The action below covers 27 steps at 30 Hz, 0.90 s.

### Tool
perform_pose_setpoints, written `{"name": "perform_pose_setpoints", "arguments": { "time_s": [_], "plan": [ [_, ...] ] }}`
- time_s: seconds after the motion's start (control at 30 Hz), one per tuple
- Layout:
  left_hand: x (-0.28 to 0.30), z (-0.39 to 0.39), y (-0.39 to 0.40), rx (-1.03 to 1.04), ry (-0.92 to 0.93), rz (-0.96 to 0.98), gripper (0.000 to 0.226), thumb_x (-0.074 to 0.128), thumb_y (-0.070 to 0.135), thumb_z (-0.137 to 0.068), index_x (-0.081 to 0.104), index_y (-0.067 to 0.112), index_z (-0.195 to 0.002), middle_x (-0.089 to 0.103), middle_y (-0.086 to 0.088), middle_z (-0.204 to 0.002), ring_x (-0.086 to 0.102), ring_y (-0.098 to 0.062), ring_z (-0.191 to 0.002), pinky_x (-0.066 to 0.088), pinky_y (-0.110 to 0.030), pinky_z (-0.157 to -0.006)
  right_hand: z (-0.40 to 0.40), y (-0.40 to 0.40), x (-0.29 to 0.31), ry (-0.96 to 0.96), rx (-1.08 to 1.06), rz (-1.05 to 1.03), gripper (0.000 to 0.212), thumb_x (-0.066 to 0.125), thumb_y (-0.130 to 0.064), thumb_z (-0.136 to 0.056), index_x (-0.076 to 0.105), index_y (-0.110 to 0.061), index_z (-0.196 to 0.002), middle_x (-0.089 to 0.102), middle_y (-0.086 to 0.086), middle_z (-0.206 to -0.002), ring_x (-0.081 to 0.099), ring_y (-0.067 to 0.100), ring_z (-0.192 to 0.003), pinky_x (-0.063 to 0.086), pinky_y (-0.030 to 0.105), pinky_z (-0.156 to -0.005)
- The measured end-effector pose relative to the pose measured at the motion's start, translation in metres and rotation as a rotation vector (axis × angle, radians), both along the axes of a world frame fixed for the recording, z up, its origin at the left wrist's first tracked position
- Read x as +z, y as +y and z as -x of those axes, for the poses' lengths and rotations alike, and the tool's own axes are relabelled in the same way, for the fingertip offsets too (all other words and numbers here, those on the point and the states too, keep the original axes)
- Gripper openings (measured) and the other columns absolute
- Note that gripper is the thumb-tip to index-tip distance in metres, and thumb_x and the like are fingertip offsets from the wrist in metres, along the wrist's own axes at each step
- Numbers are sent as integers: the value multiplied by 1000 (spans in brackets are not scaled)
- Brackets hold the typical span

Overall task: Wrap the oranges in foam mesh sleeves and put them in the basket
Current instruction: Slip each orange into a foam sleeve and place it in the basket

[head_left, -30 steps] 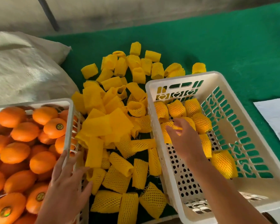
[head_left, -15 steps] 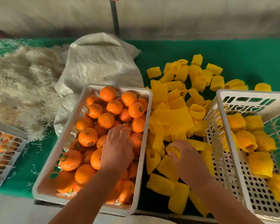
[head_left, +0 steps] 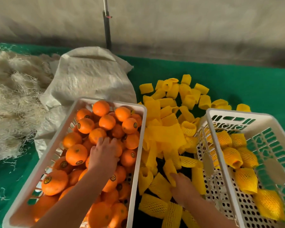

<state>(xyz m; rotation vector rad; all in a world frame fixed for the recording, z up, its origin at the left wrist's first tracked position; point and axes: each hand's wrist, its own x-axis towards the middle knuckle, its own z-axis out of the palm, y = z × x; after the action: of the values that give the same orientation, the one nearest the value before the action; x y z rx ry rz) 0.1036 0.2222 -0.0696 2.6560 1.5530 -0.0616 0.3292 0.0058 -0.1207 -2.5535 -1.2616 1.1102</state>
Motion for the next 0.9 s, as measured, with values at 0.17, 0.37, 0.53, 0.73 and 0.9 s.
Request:
{"name": "perform_pose_setpoints", "arguments": {
  "time_s": [0.17, 0.37, 0.53, 0.73, 0.9],
  "plan": [
    [19, 14, -16, 153, -524, 129, 71, 82, 56, -76, 46, 36, -135, 49, 8, -130, 53, -18, -113, 53, -37, -85, 3, -4, 31, 65, -165, -366, 44, 69, -28, -98, 54, -46, -135, 56, -19, -132, 55, -4, -112, 47, 19, -92],
    [79, 15, -51, 132, -973, 1009, 65, 86, 62, -66, 49, 57, -119, 62, 6, -119, 78, -20, -86, 59, -32, -71, 17, 7, 87, 135, -274, -652, 18, 63, -26, -102, 71, -42, -104, 68, -24, -93, 64, 0, -83, 46, 13, -65],
    [95, -13, -81, -218, -628, 1198, 71, 84, 63, -67, 49, 54, -128, 62, 19, -108, 70, -5, -95, 60, -24, -73, 24, 16, 110, 55, -149, -611, 22, 61, -34, -89, 75, -41, -103, 69, -19, -79, 64, 6, -73, 50, 27, -58],
    [86, -30, -101, -315, -434, 1191, 69, 77, 66, -69, 42, 62, -128, 52, 28, -122, 64, -5, -105, 60, -24, -83, 17, 11, 111, 148, -149, -581, 26, 61, -34, -92, 73, -49, -109, 70, -20, -86, 64, 10, -75, 53, 28, -63],
    [81, -38, -116, -317, -353, 1184, 61, 74, 69, -66, 47, 63, -121, 43, 45, -114, 58, 1, -106, 60, -28, -88, 18, 8, 108, 89, -65, -587, 19, 69, -28, -95, 76, -38, -109, 65, -31, -89, 60, -10, -87, 42, 6, -71]
  ]
}}
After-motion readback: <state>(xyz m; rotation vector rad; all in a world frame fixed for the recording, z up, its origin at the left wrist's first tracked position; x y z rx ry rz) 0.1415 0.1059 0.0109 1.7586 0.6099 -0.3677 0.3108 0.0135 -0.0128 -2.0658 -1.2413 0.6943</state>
